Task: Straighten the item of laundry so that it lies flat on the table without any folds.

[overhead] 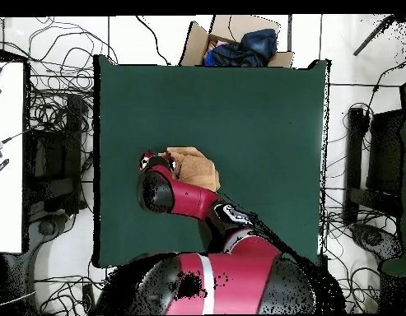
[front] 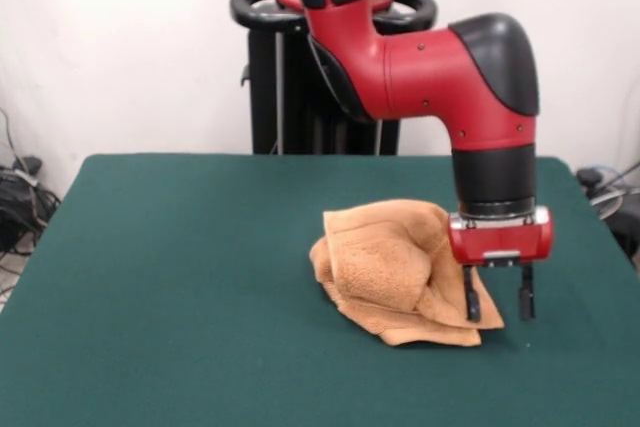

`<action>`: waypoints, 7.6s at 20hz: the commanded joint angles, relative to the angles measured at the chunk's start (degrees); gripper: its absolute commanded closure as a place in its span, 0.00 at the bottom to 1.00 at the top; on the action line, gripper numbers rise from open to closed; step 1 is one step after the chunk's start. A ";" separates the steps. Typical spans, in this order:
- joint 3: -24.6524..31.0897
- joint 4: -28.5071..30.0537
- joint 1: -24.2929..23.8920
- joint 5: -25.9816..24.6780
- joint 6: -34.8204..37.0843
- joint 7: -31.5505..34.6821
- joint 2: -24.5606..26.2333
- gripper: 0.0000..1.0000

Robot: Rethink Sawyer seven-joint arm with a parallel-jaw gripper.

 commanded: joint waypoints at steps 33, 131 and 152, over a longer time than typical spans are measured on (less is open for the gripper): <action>-20.51 -6.60 19.18 6.45 -0.88 10.92 4.41 0.00; -5.89 -5.96 12.23 26.19 9.87 28.57 -19.82 1.00; -2.21 -2.62 3.72 28.51 32.06 19.71 -29.95 1.00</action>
